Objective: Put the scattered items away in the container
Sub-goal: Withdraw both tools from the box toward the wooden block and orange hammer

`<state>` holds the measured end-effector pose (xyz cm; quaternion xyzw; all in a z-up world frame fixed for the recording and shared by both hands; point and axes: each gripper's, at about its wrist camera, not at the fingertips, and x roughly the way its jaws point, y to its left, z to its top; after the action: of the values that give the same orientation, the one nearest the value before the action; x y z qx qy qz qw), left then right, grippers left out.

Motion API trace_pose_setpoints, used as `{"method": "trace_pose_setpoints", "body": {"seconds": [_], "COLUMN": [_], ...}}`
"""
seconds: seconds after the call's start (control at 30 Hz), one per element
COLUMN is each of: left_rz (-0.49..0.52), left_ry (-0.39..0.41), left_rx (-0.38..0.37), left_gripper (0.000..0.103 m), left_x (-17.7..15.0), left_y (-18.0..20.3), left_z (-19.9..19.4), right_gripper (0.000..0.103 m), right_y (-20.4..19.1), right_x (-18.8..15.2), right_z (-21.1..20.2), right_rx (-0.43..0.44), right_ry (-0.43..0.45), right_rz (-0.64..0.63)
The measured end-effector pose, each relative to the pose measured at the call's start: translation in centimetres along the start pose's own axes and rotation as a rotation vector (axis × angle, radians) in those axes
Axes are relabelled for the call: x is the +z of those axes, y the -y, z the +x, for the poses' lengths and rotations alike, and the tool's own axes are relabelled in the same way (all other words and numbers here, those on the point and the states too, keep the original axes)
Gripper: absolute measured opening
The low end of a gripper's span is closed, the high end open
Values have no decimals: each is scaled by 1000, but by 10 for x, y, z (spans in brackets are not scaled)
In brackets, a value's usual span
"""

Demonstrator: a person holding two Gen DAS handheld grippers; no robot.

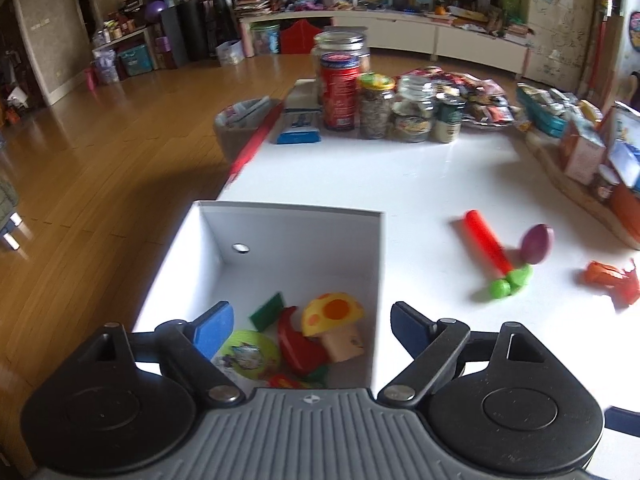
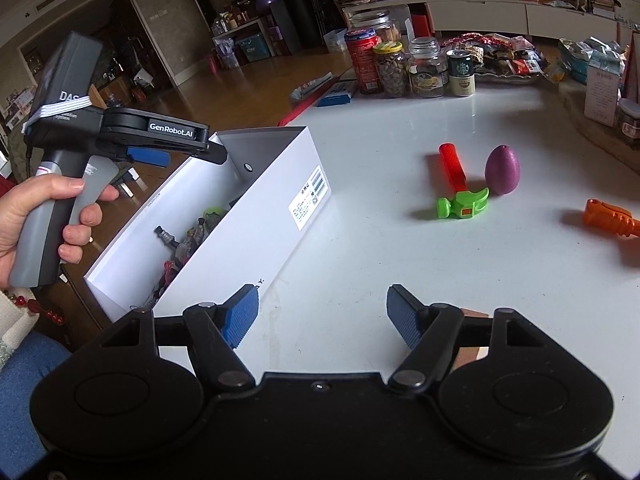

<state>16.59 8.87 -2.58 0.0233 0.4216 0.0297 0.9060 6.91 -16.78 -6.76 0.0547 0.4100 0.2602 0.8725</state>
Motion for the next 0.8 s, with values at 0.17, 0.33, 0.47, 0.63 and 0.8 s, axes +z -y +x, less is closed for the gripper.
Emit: {"method": "trace_pose_setpoints", "body": {"seconds": [0.17,0.33,0.47,0.63,0.8], "left_rz": [32,99,154,224,273], "left_ry": [8,-36,-68,-96,-121], "left_rx": [-109,-204,-243,-256,-270], "left_gripper": [93,97,97,97,97], "left_x": [-7,-19,-27,-28,-29], "left_y": [41,90,124,158,176], "left_z": [-15,-7,12,41,63], "right_gripper": [75,77,81,81,81], "right_y": [20,51,82,127,168], "right_x": [-2,-9,-16,-13,7], "right_z": [-10,-22,-26,-25,-22], "right_rx": [-42,-106,-177,-285,-403], "right_ry": [8,7,-2,-45,-76], "right_rz": [39,110,169,223,170]}}
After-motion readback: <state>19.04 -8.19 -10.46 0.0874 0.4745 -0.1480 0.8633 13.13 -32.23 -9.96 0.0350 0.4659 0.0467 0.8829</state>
